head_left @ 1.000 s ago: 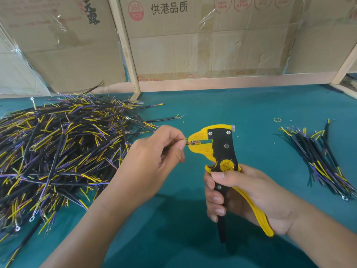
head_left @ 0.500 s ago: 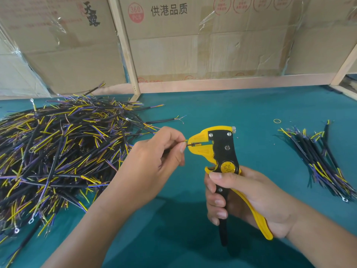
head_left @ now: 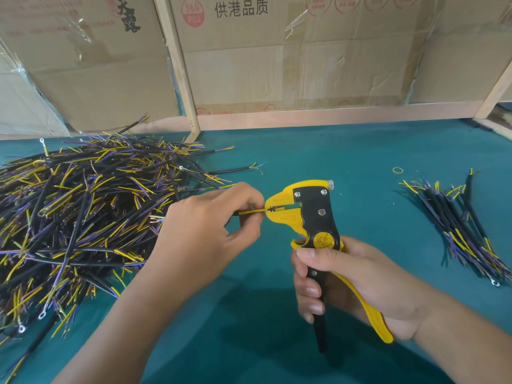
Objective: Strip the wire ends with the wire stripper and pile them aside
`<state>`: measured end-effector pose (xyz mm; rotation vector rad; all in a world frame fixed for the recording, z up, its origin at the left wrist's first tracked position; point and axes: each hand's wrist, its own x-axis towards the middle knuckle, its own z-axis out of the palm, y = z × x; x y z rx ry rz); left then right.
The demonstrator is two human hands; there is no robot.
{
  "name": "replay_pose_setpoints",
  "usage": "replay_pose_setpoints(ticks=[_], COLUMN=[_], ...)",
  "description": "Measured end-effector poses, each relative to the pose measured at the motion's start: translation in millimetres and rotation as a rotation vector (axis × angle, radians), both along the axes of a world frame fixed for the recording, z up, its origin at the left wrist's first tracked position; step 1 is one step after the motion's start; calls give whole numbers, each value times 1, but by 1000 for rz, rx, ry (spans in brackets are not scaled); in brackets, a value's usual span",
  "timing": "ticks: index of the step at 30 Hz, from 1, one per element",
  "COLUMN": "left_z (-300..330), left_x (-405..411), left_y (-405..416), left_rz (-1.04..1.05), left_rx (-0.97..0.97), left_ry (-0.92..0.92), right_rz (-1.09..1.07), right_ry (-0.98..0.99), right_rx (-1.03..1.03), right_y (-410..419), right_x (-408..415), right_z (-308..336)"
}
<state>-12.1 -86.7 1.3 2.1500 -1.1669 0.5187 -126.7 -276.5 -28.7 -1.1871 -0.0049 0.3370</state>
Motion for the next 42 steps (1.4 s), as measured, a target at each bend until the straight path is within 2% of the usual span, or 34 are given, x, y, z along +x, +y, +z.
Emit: replay_pose_setpoints(ticks=[3,14,19,24,35,42], left_z=[0,0,5,4,1,-1], left_x=[2,1,-1,1,-6,-9], left_y=[1,3,-1,0,-5,-7], left_rz=[-114,-206,-265,-270,-210,4], left_rx=[-47,-117,-156,-233,-262,-145], left_ry=[73,184,155,335,278,62], right_rz=[-9,-2,7,8,16,55], right_ry=[7,12,8,3,0,3], right_rx=[40,79,59,51,77,123], right_y=[-2,-3,-2,-1,0,0], right_x=[0,0,-1,-1,-1,-3], right_z=[2,3,2,2,2,1])
